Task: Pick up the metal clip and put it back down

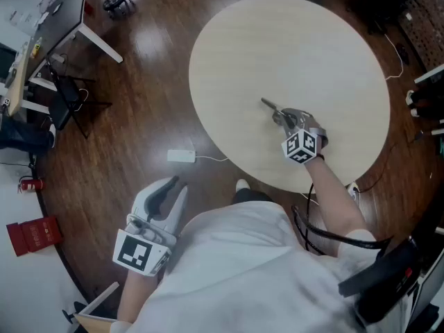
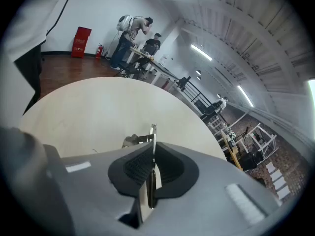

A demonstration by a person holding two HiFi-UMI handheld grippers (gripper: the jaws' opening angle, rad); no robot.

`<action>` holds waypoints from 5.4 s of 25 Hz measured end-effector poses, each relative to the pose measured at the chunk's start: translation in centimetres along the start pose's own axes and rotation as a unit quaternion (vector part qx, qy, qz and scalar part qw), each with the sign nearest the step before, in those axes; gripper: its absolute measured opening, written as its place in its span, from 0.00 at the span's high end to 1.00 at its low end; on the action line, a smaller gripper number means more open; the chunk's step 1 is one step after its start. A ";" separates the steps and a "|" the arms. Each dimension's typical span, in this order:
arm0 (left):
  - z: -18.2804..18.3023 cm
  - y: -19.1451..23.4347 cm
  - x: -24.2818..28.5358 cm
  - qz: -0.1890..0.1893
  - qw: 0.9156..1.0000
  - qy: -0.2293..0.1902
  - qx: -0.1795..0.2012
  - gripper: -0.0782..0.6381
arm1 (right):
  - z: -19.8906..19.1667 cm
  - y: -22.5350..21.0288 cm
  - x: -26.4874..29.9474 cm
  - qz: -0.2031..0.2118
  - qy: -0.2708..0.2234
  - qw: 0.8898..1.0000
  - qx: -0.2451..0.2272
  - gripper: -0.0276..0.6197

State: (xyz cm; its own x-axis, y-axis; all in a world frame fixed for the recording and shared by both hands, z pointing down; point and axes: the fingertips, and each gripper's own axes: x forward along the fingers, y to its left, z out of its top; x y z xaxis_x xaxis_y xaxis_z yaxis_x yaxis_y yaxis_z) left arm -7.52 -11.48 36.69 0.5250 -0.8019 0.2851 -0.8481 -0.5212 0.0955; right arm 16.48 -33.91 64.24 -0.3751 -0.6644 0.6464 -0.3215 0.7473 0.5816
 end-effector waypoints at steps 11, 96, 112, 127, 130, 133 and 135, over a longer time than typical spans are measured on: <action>-0.2 0.6 -7.3 0.001 1.000 -0.031 0.004 0.79 | 5.9 0.4 -7.0 -0.015 -0.008 1.000 0.017 0.95; 0.1 -1.2 -0.8 -0.004 1.000 0.014 -0.001 0.80 | -3.7 3.6 -1.1 0.037 0.023 0.999 0.024 0.75; -2.7 1.9 -8.8 -0.040 0.998 -0.025 0.028 0.80 | 8.1 3.1 -11.0 -0.063 -0.039 0.995 0.071 0.75; -7.9 3.8 -19.2 -0.095 0.994 -0.035 0.034 0.80 | 21.5 12.4 -26.1 -0.105 -0.112 0.976 0.152 0.74; -8.7 3.2 -20.1 -0.108 0.993 -0.032 0.038 0.80 | 23.6 13.6 -29.0 -0.111 -0.130 0.973 0.157 0.74; -8.6 2.8 -20.2 -0.118 0.992 -0.038 0.037 0.80 | 25.0 13.9 -31.0 -0.116 -0.140 0.970 0.160 0.74; -8.7 2.8 -20.2 -0.121 0.991 -0.041 0.034 0.80 | 25.6 14.2 -31.8 -0.118 -0.141 0.970 0.161 0.74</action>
State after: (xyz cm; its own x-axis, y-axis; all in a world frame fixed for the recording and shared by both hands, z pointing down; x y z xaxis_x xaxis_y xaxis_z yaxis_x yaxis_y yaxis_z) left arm -21.09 5.76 39.48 0.7193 -0.6699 0.1837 -0.6907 -0.7180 0.0863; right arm 1.61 -1.94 39.28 -0.4673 -0.8214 0.3269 -0.6652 0.5702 0.4820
